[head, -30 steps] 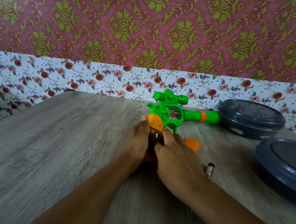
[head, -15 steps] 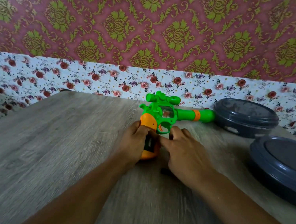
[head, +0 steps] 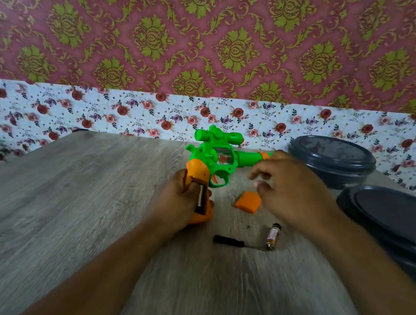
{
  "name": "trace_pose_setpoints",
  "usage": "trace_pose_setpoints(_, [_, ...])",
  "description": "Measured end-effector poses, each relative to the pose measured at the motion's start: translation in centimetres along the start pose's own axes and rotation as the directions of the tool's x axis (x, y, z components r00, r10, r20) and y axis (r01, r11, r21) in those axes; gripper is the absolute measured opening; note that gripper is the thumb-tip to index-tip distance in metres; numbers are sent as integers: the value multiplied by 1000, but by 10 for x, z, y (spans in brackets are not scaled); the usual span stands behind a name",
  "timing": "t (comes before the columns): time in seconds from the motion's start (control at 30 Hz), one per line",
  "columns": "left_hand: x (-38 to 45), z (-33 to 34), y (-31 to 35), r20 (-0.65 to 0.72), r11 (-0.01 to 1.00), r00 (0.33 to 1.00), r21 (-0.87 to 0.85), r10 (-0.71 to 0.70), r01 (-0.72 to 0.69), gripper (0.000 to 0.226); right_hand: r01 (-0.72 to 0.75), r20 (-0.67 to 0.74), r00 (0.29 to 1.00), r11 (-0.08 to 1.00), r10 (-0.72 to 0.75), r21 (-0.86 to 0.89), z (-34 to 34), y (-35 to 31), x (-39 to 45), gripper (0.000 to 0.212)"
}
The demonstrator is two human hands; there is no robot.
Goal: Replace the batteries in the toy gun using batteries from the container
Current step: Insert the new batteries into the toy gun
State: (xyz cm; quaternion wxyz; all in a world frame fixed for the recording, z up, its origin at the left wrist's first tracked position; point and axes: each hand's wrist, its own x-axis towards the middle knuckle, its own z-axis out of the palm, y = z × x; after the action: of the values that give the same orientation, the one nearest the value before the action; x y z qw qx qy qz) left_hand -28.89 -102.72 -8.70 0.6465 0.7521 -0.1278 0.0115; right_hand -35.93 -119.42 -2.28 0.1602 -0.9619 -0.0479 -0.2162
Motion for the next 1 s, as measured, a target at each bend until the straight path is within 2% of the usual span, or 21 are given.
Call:
trace_pose_setpoints(0.03, [-1, 0, 0, -3, 1000, 1000, 4, 6, -6, 16, -28, 78, 996, 999, 31, -41, -7, 6, -1, 12])
trace_pose_setpoints(0.07, [-1, 0, 0, -5, 1000, 1000, 5, 15, -15, 16, -51, 193, 979, 994, 68, -94, -13, 10, -3, 14])
trace_pose_setpoints(0.13, [-1, 1, 0, -5, 1000, 1000, 4, 25, -25, 17, -80, 424, 895, 984, 141, -161, -18, 12, -6, 27])
trace_pose_setpoints(0.2, [-2, 2, 2, 0, 999, 1000, -30, 16, -16, 17, -92, 535, 823, 975, 189, -203, -18, 11, -8, 40])
trace_pose_setpoints(0.27, [-1, 2, 1, -3, 999, 1000, -51, -1, 1, 17, -91, 573, 788, 963, 226, -255, -18, 8, -10, 47])
trace_pose_setpoints(0.43, [-1, 2, 1, 9, 997, 1000, -76, -13, 14, 17, -71, 562, 791, 948, 243, -309, -17, 4, -13, 55])
trace_pose_setpoints(0.67, [4, 1, -5, -11, 999, 1000, -37, -15, 14, 17, 9, 539, 826, 952, 166, -307, -3, 17, -9, 28])
trace_pose_setpoints(0.83, [5, 1, -3, -3, 998, 999, -47, -33, 33, 18, -15, 547, 828, 980, 123, -198, -3, 26, -7, 13])
trace_pose_setpoints(0.93, [4, 0, -3, -22, 1000, 1000, -6, -16, 16, 17, -27, 452, 887, 988, 92, -149, -7, 26, -3, 11])
trace_pose_setpoints(1.0, [3, 0, -3, -25, 1000, 1000, 15, -11, 11, 16, -23, 372, 927, 999, 39, -47, -3, 17, -2, 12])
